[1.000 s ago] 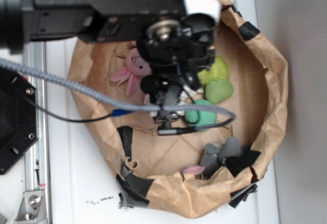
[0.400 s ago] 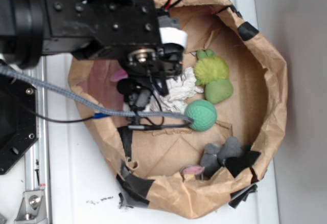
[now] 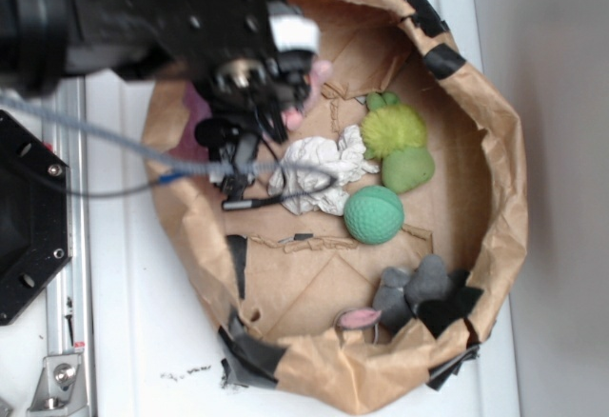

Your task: Grab the pink bunny.

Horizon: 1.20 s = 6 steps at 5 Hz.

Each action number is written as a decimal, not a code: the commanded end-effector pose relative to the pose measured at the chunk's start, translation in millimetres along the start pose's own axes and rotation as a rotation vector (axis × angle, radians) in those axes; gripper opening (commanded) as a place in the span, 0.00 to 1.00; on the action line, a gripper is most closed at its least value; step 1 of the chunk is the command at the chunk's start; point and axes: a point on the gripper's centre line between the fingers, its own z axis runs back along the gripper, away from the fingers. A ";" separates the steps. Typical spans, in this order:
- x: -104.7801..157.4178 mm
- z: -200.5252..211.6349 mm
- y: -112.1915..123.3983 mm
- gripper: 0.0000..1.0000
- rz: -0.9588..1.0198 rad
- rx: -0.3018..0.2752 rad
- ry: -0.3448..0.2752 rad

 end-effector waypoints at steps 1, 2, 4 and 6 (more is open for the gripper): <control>15.4 11.8 10.0 1.00 0.299 0.103 -0.025; 21.8 -1.7 12.7 1.00 0.313 0.180 0.005; 27.1 -15.4 19.0 1.00 0.341 0.208 0.010; 27.1 -15.4 19.0 1.00 0.341 0.208 0.010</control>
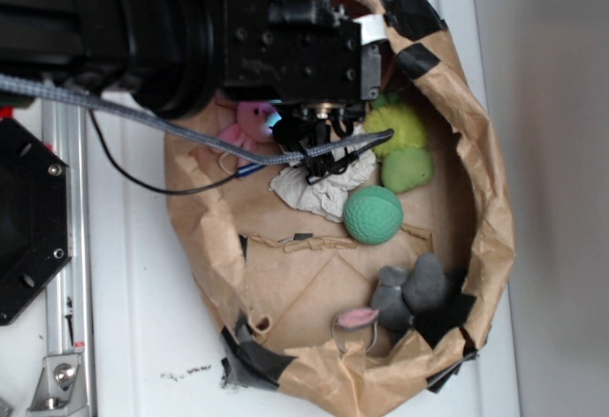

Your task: Grab the pink bunny.

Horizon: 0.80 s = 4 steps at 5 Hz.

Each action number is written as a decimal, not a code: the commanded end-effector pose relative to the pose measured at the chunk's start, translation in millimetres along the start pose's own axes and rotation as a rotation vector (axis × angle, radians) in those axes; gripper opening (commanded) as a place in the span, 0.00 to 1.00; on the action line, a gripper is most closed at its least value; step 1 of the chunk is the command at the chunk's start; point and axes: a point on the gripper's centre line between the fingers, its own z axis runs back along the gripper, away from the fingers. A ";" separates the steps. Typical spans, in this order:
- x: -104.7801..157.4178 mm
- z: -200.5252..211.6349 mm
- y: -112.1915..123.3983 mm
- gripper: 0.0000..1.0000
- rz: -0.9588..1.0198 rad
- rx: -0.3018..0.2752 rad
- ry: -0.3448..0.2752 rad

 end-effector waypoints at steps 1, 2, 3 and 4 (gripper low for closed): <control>2.3 0.4 6.6 1.00 -0.032 -0.057 -0.085; 14.2 -22.8 2.1 0.86 -0.057 -0.052 -0.080; 12.0 -24.1 5.8 0.00 -0.064 -0.007 -0.046; 3.6 4.0 10.4 0.00 -0.083 0.008 -0.085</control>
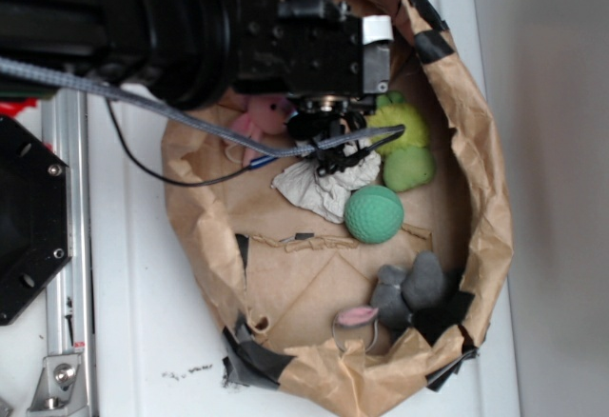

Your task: Grab the pink bunny.

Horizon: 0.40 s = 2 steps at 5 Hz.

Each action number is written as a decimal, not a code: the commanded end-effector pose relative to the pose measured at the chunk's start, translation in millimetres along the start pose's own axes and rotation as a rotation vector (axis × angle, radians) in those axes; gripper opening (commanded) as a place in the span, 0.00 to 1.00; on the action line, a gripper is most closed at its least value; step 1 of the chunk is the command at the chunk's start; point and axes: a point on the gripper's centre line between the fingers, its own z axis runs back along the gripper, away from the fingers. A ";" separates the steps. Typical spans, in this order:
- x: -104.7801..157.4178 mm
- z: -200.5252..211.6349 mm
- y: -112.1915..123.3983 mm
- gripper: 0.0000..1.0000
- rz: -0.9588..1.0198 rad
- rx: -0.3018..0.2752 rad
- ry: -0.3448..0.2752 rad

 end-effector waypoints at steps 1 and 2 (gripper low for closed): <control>-16.8 71.9 0.2 0.00 -0.143 0.006 -0.114; -17.8 129.7 -13.7 0.00 -0.204 -0.207 -0.211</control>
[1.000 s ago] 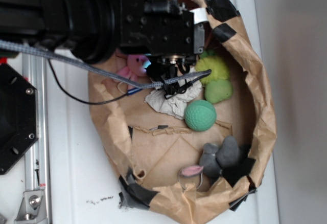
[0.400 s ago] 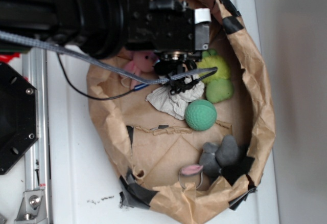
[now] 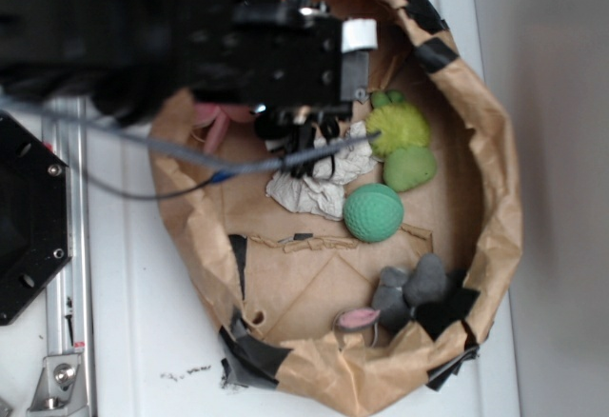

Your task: Grab the pink bunny.

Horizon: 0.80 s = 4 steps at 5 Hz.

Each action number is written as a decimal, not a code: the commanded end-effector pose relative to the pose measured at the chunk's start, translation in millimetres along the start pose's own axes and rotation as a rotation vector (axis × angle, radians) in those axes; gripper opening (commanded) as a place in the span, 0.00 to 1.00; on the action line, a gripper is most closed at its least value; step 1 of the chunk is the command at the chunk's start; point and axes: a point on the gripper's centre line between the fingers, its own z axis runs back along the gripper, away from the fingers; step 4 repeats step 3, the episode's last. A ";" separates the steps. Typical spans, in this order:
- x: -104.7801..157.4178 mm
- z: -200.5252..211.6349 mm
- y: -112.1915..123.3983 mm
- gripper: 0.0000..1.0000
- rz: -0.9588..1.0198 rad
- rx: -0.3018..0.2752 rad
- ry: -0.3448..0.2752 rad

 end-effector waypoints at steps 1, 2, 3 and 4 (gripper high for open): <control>11.2 92.6 -14.2 0.00 -0.094 -0.153 -0.167; 10.4 89.2 -35.0 0.00 -0.037 -0.086 -0.144; 7.1 82.4 -40.2 0.00 -0.046 -0.084 -0.107; 7.1 82.4 -40.2 0.00 -0.046 -0.084 -0.107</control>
